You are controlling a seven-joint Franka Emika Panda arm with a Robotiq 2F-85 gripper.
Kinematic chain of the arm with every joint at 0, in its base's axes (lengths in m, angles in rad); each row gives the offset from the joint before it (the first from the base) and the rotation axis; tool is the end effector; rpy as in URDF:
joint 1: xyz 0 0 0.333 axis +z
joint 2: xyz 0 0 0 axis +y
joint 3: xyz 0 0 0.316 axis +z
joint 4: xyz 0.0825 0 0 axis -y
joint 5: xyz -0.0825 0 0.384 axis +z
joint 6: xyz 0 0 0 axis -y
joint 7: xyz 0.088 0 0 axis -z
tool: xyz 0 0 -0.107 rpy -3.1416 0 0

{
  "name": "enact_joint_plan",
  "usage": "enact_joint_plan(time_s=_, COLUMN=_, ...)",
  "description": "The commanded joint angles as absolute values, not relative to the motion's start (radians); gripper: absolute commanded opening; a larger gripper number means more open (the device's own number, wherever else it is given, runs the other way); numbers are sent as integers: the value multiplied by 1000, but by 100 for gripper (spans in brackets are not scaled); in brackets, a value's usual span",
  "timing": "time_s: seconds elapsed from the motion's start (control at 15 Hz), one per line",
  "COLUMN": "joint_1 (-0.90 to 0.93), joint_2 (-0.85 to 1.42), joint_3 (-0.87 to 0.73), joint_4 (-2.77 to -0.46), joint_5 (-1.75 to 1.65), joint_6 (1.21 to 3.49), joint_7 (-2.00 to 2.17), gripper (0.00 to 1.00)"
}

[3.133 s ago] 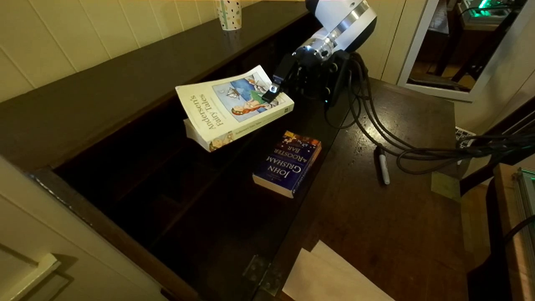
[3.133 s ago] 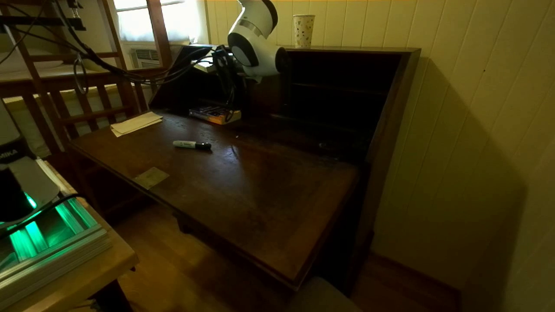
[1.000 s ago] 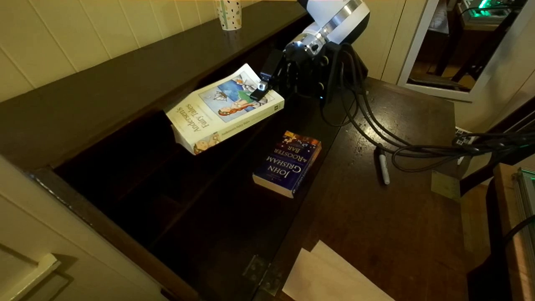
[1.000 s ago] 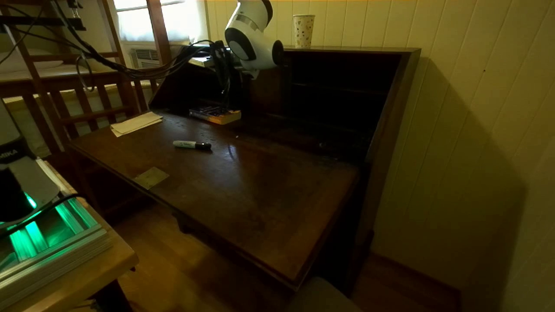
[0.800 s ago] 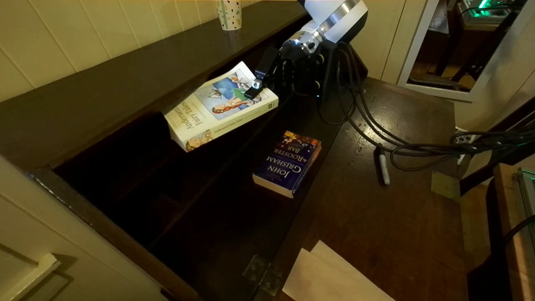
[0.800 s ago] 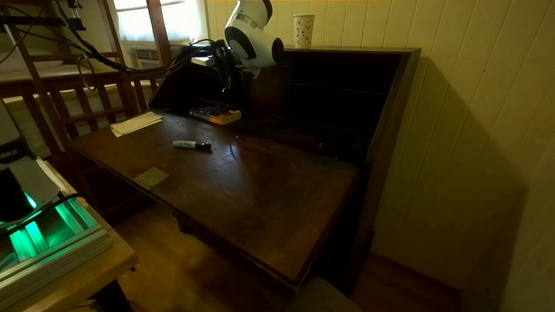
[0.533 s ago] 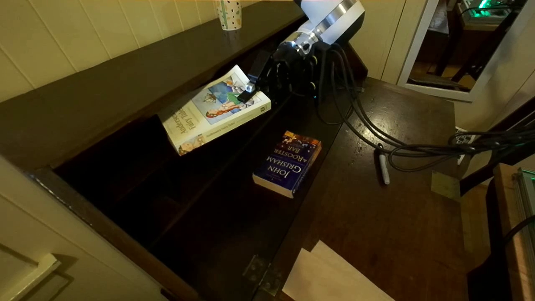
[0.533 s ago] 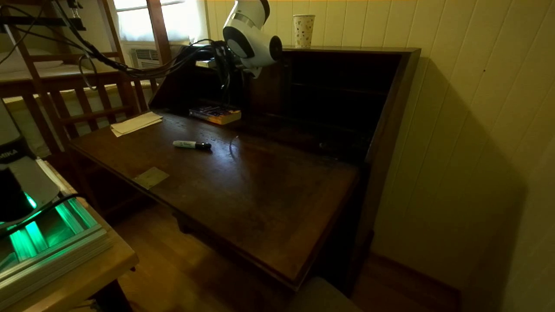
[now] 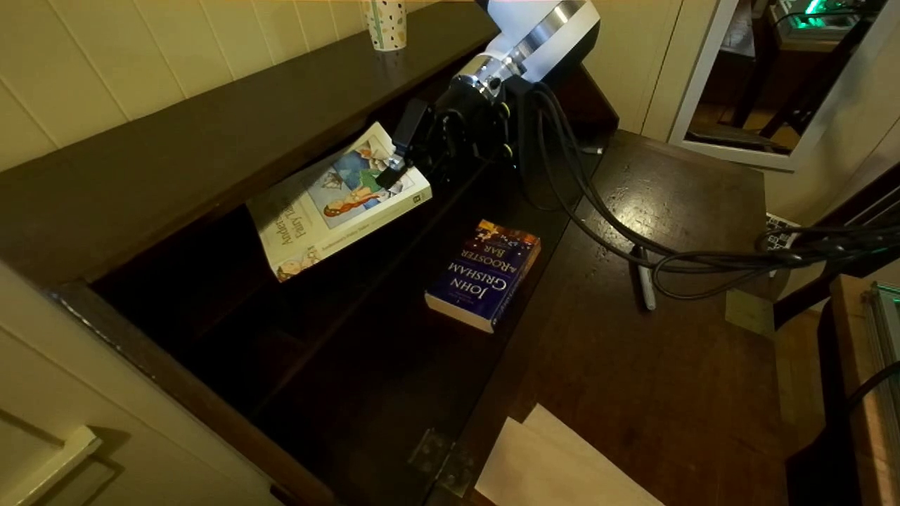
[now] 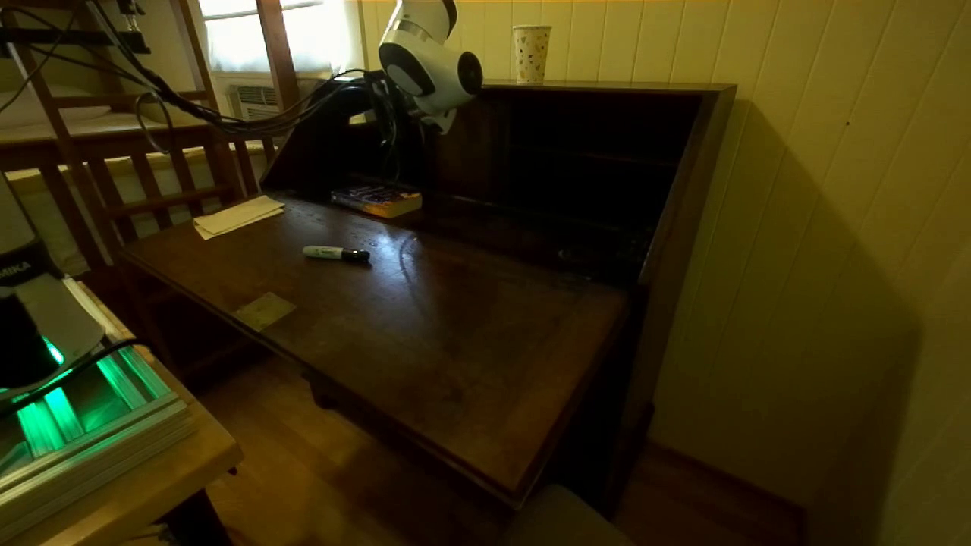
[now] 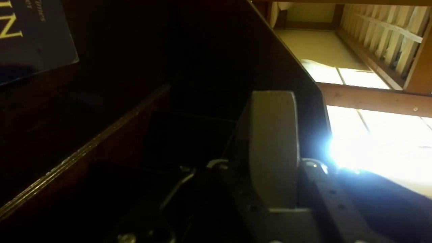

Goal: Put the white book on the top shelf.

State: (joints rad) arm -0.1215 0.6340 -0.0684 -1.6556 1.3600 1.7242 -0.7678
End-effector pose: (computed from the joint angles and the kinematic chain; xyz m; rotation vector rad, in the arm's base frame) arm 0.6672 -0.0302 0.2625 -1.8712 0.0863 -0.1499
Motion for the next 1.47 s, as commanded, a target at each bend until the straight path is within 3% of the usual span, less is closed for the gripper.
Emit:
enact_joint_plan(time_s=0.0, joint_1=-103, joint_2=602, joint_3=-54, joint_4=-1657, joint_5=1374, joint_6=1789, joint_7=-732, gripper=7)
enact_joint_plan(time_s=1.4, joint_1=-90, joint_2=622, joint_3=3, joint_4=-1638, joint_5=1442, joint_6=1933, joint_7=-741, gripper=7)
